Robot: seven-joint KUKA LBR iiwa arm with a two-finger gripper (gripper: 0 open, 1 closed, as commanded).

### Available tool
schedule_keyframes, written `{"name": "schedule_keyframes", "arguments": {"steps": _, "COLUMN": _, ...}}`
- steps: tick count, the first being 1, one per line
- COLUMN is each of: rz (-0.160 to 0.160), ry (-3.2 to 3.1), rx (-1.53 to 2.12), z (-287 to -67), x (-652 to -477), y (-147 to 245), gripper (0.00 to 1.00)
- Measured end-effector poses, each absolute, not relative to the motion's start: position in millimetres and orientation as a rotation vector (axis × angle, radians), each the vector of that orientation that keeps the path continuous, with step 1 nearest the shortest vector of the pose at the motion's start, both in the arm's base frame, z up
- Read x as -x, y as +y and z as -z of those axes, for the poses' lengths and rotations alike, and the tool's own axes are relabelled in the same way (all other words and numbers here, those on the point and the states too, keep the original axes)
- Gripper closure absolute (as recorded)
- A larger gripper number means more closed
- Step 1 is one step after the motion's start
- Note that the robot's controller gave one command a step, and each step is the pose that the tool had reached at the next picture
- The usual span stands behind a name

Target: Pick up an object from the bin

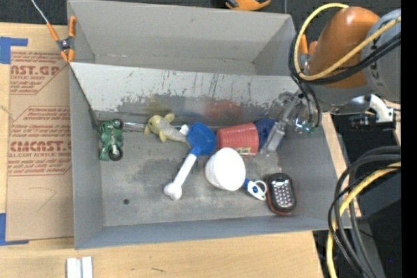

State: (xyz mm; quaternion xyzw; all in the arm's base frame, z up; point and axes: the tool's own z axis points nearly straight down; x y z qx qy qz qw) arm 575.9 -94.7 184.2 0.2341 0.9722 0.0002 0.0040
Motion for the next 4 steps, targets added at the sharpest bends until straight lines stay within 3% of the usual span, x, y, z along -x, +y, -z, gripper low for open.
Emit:
{"name": "schedule_keyframes", "arguments": {"steps": 1, "rz": 0.001, "ry": 3.08, "rx": -0.584, "z": -85, "x": -570.4, "y": -72, "gripper": 0.0}}
{"name": "schedule_keyframes", "arguments": {"steps": 2, "rz": 0.001, "ry": 3.076, "rx": -0.582, "z": -88, "x": -571.6, "y": -72, "gripper": 1.0}}
{"name": "schedule_keyframes", "arguments": {"steps": 3, "rz": -0.003, "ry": 2.975, "rx": -0.979, "z": -118, "x": -567.4, "y": -13, "gripper": 1.0}}
{"name": "schedule_keyframes", "arguments": {"steps": 4, "rz": 0.0, "ry": 2.916, "rx": -1.137, "z": -112, "x": -570.7, "y": -95, "gripper": 1.0}}
